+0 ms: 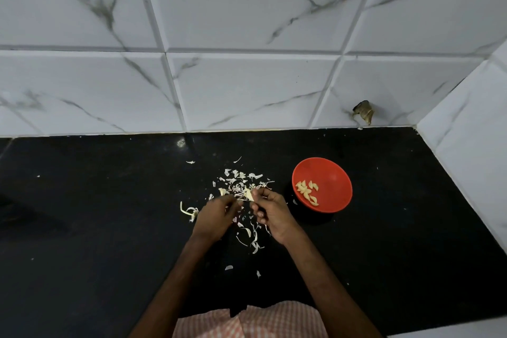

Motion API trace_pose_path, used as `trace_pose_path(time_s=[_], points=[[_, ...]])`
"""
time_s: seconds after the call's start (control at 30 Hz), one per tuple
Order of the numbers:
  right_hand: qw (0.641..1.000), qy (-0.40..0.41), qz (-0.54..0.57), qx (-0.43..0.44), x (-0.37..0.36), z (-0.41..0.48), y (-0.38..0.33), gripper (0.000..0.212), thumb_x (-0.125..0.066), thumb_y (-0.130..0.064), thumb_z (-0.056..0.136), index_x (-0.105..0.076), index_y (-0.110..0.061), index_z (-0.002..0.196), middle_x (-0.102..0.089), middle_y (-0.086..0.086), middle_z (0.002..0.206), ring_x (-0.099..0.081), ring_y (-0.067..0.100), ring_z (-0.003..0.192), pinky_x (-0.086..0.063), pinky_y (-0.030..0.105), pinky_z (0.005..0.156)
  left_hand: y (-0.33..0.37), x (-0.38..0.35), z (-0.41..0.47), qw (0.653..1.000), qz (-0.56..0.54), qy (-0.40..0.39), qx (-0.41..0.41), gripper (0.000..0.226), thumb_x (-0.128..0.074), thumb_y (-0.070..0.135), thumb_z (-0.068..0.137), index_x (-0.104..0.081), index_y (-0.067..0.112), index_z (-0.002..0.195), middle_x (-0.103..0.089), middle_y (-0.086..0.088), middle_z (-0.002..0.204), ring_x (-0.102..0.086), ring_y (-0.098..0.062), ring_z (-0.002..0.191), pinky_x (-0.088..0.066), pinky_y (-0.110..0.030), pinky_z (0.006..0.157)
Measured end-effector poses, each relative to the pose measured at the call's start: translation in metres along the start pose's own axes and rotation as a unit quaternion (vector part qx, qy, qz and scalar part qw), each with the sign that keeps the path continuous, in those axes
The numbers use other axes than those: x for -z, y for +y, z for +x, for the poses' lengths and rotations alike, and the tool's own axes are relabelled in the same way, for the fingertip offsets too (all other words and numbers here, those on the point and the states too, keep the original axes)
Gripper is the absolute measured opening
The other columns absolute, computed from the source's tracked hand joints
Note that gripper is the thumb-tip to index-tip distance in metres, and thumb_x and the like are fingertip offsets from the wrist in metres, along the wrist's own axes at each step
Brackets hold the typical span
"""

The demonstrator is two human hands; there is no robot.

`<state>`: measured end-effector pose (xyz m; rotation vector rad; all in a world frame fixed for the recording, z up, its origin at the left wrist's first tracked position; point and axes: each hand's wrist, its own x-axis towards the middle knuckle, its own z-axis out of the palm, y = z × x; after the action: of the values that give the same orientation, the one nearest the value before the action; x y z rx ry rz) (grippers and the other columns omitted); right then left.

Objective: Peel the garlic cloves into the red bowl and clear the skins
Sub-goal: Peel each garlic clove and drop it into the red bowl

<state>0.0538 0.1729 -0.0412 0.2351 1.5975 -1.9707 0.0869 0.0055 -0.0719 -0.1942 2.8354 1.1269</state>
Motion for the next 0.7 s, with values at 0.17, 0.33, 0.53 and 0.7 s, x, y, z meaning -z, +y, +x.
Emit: trace_pose_path(time_s=[0.17,0.33,0.53,0.7], points=[[0.995,0.027,-0.092,0.019,0.001,0.001,-0.006,0.016,-0.061,-0.023,0.101,-0.068,-0.01,0.095,-0.057,-0.007,0.059,-0.043,0.002,0.048,-0.034,0.017,0.044,0.017,0.014,0.001,0.992,-0.071,0.014,-0.099,0.016,-0.05,0.042,0.103,-0.058,0.029,0.1,-0.063,0.012,0.078,-0.058,-0.006,0.065,-0.045,-0.028,0.062],[0.984,0.035,-0.176,0.023,0.0,-0.001,-0.014,0.021,-0.061,-0.022,0.101,-0.069,-0.002,0.097,-0.059,-0.001,0.062,-0.047,0.001,0.046,-0.036,0.018,0.044,0.022,0.016,0.001,0.988,0.059,0.029,-0.143,0.02,-0.047,0.037,0.104,-0.053,0.022,0.093,-0.057,0.01,0.079,-0.055,-0.013,0.07,-0.043,-0.034,0.064],[0.989,0.004,-0.136,0.059,-0.001,-0.003,-0.02,0.007,-0.064,-0.007,0.097,-0.071,-0.007,0.097,-0.069,0.003,0.077,-0.061,0.009,0.066,-0.052,0.023,0.056,0.021,0.019,0.001,0.992,-0.068,0.008,-0.104,0.023,-0.048,0.031,0.106,-0.054,0.02,0.087,-0.056,0.005,0.067,-0.054,-0.014,0.062,-0.046,-0.041,0.063],[0.972,0.037,-0.2,0.114,0.0,0.0,-0.02,0.007,-0.065,-0.004,0.096,-0.071,-0.007,0.093,-0.068,0.001,0.074,-0.066,0.008,0.066,-0.058,0.027,0.059,0.022,0.017,0.0,0.993,-0.075,-0.041,-0.083,0.022,-0.045,0.023,0.106,-0.054,0.023,0.085,-0.059,0.002,0.066,-0.052,-0.01,0.057,-0.043,-0.038,0.061]])
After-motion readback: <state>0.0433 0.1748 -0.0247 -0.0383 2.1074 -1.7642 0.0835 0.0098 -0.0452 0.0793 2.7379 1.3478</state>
